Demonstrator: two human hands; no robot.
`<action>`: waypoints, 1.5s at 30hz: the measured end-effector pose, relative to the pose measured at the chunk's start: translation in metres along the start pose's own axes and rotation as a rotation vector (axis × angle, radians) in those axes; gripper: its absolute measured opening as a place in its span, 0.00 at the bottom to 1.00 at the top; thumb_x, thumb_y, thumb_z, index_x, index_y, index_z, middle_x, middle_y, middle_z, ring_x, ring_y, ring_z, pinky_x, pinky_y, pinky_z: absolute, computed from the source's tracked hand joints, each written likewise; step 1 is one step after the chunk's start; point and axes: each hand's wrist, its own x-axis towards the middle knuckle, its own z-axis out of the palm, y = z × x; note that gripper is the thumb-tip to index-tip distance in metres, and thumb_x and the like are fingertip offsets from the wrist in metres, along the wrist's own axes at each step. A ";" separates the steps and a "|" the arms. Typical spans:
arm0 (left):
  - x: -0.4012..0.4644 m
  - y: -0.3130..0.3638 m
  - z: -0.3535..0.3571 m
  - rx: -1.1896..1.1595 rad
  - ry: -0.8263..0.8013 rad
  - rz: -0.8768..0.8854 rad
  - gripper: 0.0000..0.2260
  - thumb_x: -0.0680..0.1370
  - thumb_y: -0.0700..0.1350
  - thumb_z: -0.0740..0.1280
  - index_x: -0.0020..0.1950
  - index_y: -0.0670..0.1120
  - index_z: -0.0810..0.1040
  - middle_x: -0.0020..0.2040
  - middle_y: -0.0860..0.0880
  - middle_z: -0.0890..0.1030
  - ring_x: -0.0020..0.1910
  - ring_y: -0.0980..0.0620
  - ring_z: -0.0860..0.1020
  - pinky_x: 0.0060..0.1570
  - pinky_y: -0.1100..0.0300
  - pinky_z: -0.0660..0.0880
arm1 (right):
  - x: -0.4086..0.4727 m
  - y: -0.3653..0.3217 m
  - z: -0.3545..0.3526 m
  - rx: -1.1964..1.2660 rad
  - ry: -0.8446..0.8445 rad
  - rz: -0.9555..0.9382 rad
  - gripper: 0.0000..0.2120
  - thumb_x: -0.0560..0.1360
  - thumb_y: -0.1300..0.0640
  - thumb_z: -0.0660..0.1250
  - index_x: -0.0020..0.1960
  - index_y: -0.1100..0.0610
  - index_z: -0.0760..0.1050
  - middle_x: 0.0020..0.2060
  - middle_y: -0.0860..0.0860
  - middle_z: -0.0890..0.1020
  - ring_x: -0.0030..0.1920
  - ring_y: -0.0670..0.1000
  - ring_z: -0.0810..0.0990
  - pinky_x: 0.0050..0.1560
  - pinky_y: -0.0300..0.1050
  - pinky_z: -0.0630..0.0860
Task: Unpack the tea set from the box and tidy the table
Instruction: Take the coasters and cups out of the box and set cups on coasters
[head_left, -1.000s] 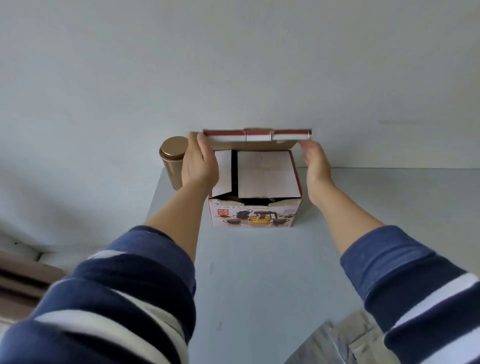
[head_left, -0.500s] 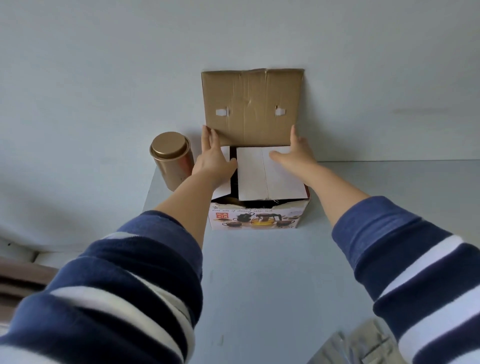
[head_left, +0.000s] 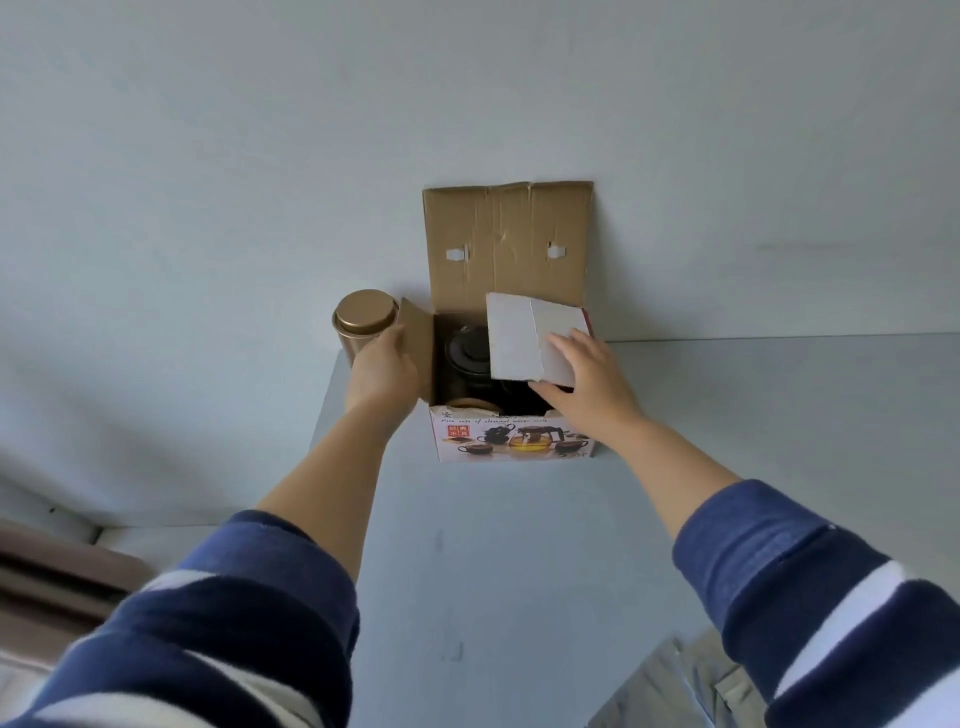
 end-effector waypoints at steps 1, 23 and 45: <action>-0.005 -0.004 0.002 0.038 0.005 0.013 0.22 0.81 0.41 0.54 0.75 0.48 0.66 0.71 0.45 0.72 0.63 0.41 0.75 0.60 0.49 0.75 | -0.003 0.000 -0.002 0.111 0.099 0.002 0.27 0.78 0.48 0.63 0.75 0.53 0.61 0.72 0.52 0.66 0.71 0.55 0.65 0.67 0.47 0.65; -0.035 0.003 0.039 0.323 0.059 -0.014 0.15 0.81 0.47 0.53 0.64 0.43 0.70 0.65 0.43 0.74 0.60 0.40 0.75 0.57 0.47 0.73 | -0.022 0.032 0.005 1.039 0.123 1.016 0.11 0.77 0.54 0.59 0.38 0.57 0.71 0.29 0.50 0.70 0.28 0.50 0.68 0.38 0.43 0.71; -0.035 0.049 0.050 0.737 0.070 0.248 0.15 0.78 0.53 0.59 0.59 0.46 0.73 0.55 0.46 0.77 0.58 0.45 0.71 0.53 0.52 0.68 | 0.035 0.030 -0.037 -0.272 0.002 -0.002 0.26 0.74 0.50 0.66 0.70 0.49 0.65 0.69 0.51 0.69 0.65 0.58 0.66 0.59 0.50 0.70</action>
